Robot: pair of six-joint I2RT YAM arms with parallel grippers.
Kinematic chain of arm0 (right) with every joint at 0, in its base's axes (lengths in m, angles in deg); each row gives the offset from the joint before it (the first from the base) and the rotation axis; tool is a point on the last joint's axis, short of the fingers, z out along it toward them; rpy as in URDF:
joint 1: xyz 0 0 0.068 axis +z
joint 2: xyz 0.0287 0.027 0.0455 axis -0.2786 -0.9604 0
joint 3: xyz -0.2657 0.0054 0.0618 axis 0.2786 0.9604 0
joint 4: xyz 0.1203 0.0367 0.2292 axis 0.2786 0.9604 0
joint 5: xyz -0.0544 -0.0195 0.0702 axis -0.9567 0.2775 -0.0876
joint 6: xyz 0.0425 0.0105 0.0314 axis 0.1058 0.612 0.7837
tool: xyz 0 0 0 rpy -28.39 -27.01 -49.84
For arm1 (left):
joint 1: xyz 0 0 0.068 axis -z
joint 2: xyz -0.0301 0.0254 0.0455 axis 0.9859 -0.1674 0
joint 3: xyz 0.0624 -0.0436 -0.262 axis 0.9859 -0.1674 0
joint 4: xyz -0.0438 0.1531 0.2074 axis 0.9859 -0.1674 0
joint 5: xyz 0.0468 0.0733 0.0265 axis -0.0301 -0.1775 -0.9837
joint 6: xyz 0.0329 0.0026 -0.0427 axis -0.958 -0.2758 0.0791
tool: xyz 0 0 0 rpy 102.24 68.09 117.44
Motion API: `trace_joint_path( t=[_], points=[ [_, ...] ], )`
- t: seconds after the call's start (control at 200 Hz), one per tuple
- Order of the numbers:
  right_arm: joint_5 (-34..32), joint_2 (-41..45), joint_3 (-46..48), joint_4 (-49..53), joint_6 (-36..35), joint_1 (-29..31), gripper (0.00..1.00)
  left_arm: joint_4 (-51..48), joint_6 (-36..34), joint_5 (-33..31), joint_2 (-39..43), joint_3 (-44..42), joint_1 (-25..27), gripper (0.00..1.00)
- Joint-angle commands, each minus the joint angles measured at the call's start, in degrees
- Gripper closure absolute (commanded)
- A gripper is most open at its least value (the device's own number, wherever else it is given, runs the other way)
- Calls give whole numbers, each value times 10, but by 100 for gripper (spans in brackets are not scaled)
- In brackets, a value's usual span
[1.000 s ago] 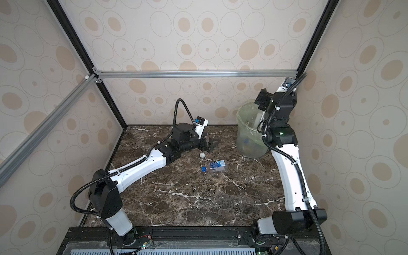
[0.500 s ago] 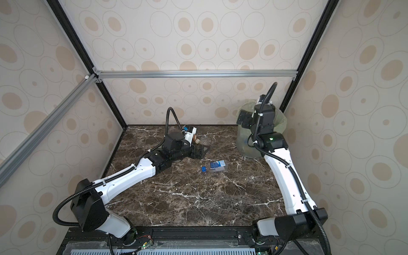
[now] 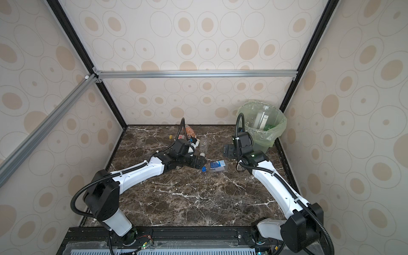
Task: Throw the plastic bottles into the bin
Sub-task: 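Lower the left gripper to the blue-capped water bottle while the right lowers beside the wastebasket, then grasp the blue-capped water bottle's body with the left gripper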
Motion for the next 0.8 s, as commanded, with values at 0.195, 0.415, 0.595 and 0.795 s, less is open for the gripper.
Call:
trace_joint_path(
  t=[0.195, 0.415, 0.595, 0.795],
  points=[
    [28, 92, 116, 19, 48, -41, 0, 9, -172, 6, -98, 65, 9, 1],
    [97, 116, 134, 22, 52, -111, 0, 41, -248, 21, -155, 107, 27, 1],
    [138, 116, 134, 21, 48, -163, 0, 31, -286, 37, -209, 161, 49, 1],
    [150, 112, 138, 17, 47, -183, 0, 15, -302, 56, -246, 191, 54, 1]
  ],
)
